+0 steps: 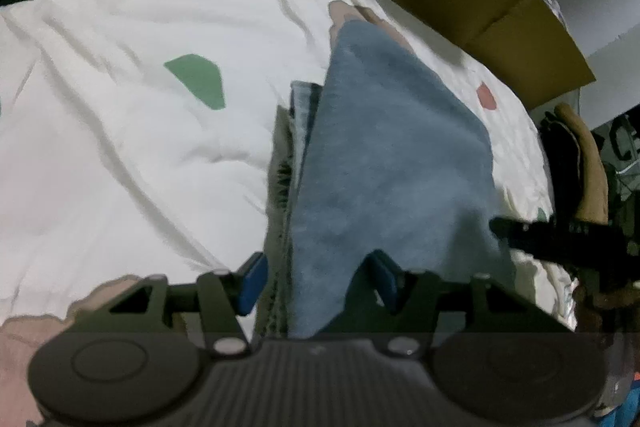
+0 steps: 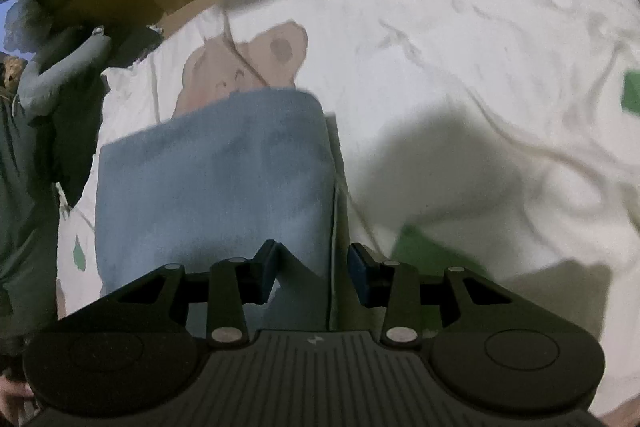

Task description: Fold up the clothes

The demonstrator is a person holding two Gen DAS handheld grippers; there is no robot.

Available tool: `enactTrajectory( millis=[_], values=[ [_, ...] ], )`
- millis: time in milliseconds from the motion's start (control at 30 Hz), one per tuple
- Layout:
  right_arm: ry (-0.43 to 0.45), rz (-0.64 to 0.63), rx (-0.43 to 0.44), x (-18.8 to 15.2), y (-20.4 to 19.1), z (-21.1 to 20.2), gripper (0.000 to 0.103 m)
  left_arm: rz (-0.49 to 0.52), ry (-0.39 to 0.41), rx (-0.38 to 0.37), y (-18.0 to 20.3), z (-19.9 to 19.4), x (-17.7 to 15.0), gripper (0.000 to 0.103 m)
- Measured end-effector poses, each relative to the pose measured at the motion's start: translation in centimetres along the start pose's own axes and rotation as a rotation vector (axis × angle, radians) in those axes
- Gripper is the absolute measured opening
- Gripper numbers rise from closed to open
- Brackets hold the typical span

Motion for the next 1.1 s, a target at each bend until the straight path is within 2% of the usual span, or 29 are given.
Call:
enactTrajectory(
  millis=[233,367,433,533,867,933,1000,1100],
  values=[
    [-0.008,0.006,0.024,-1.9,-0.6,-0.1,0.044,-0.004,-0.002,-0.026,0.5,0.9,0.7,0.065],
    [-0.005,-0.033,0.011,-1.8,-1.7,0.2,0.05,-0.006,-0.011,-0.026,0.5,0.9,0.8,0.064],
    [0.003,-0.011,0.019,-1.9,-1.6,0.5,0.052,0.006,-0.016,-0.019,0.7,0.8,0.9,0.063],
    [0.005,0.028,0.034,-2.2,-1.3,1.2,0.052,0.007,-0.028,-0.018,0.8,0.9,1.0,0.063],
    [-0.03,0.022,0.06,-1.9,-0.8,2.0,0.053,0.012,-0.038,-0.035,1.1,1.9,1.4,0.064],
    [-0.024,0.006,0.058,-1.9,-1.0,2.0,0.052,0.015,-0.038,-0.034,1.1,2.0,1.4,0.064],
    [-0.005,-0.011,0.059,-2.1,-1.4,1.6,0.047,0.015,-0.039,-0.033,1.1,1.9,1.4,0.064],
    [0.027,-0.025,0.062,-2.2,-2.0,0.6,0.033,0.01,-0.039,-0.036,1.1,1.7,1.4,0.063]
  ],
)
Point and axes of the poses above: each gripper's, at about its wrist camera, not at the fingertips, and z roughly the way its jaws point, y to its right, x to its top, the point moved 7 cm from there along z, roughly the way its jaws point, and after that the axes turned 4 degrees about x, right-handed, at the moved point
